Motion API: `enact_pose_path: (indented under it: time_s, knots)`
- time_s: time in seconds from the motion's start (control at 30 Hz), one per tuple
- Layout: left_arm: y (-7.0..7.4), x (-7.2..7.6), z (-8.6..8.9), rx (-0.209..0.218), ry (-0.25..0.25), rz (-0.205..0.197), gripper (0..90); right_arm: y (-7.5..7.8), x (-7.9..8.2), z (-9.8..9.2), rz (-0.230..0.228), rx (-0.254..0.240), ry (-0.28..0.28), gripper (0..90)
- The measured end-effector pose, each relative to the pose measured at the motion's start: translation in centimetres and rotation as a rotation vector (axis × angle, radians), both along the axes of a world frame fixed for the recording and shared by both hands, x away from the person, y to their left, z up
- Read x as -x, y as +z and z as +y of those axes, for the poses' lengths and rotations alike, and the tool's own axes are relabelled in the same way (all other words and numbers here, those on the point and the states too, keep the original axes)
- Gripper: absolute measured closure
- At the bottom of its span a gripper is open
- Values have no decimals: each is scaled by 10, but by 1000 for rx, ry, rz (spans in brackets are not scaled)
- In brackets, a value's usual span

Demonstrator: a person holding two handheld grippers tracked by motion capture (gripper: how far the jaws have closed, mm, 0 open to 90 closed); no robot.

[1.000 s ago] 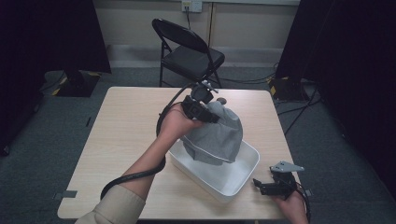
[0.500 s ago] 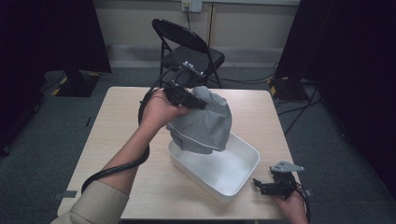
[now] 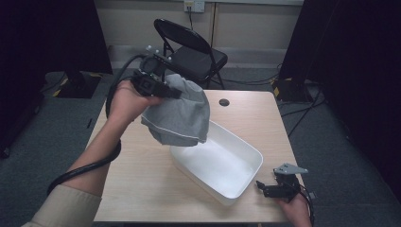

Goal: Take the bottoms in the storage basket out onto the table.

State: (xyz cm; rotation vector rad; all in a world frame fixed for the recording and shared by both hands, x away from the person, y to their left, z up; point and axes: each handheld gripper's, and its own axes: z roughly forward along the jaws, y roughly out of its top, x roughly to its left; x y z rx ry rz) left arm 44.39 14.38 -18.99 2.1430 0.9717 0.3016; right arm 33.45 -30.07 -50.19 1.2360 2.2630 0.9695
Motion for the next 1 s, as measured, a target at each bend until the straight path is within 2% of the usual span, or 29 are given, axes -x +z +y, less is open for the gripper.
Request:
enact_pose_path:
  time_s: [0.13,0.3,0.33,0.47,0.63,0.87,1.0]
  knots:
    - [14,5,20,0,28,-19,731,0,0,0,1,-1,-4,103]
    - [13,8,37,3,58,-14,730,0,0,1,1,-1,-9,103]
    - [11,9,46,-4,75,-15,730,0,0,1,1,-1,-10,103]
    - [4,9,57,0,99,-11,730,0,0,1,0,-1,-12,103]
    - [-7,11,74,-15,130,-5,731,0,0,1,1,-1,-13,103]
    - [-22,13,88,-5,164,-3,730,0,0,1,1,0,-13,103]
    - [-35,13,95,-22,165,6,730,0,0,1,1,-1,-13,103]
